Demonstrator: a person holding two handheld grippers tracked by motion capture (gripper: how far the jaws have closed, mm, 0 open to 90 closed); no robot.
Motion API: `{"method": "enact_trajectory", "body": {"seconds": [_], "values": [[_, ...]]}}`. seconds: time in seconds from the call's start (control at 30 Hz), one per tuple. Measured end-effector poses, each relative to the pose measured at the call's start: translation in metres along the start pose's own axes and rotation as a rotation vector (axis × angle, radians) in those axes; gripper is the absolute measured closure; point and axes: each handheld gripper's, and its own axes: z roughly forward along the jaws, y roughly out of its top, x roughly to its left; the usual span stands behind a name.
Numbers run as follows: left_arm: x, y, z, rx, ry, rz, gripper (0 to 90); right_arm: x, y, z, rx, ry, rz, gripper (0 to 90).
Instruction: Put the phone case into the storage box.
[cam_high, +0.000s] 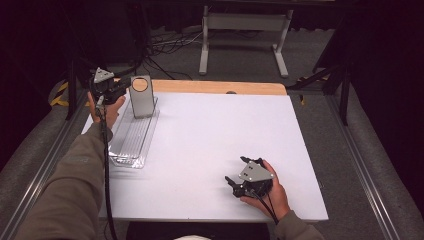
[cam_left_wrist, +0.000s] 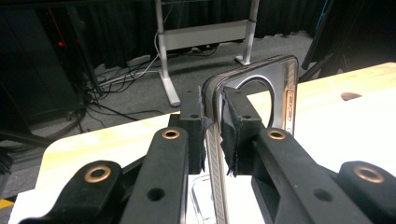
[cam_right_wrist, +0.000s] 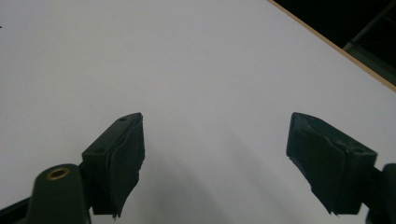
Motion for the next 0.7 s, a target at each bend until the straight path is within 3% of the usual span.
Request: {"method": "enact_trajectory", "body": {"seconds": [0.27, 0.33, 0.53, 0.7], "values": [[0.0025, -0.0009, 0.0007, 0.007, 0.034, 0.011, 72.5, 0.0019, 0.0017, 0.0003, 0.002, 0.003, -0.007, 20.6], [0.0021, 0.0002, 0.0000, 0.022, 0.059, 0.022, 67.8, 0.0017, 0.0021, -0.0006, -0.002, 0.000, -0.004, 20.6], [-0.0006, 0.0029, -0.0025, 0.020, 0.065, 0.033, 59.5, 0.0017, 0.0029, -0.0012, -0.005, -0.003, -0.011, 20.7], [-0.0030, 0.0053, -0.0058, 0.014, 0.068, 0.034, 58.5, 0.0024, 0.0031, -0.0017, -0.005, -0.003, -0.020, 20.7]]}}
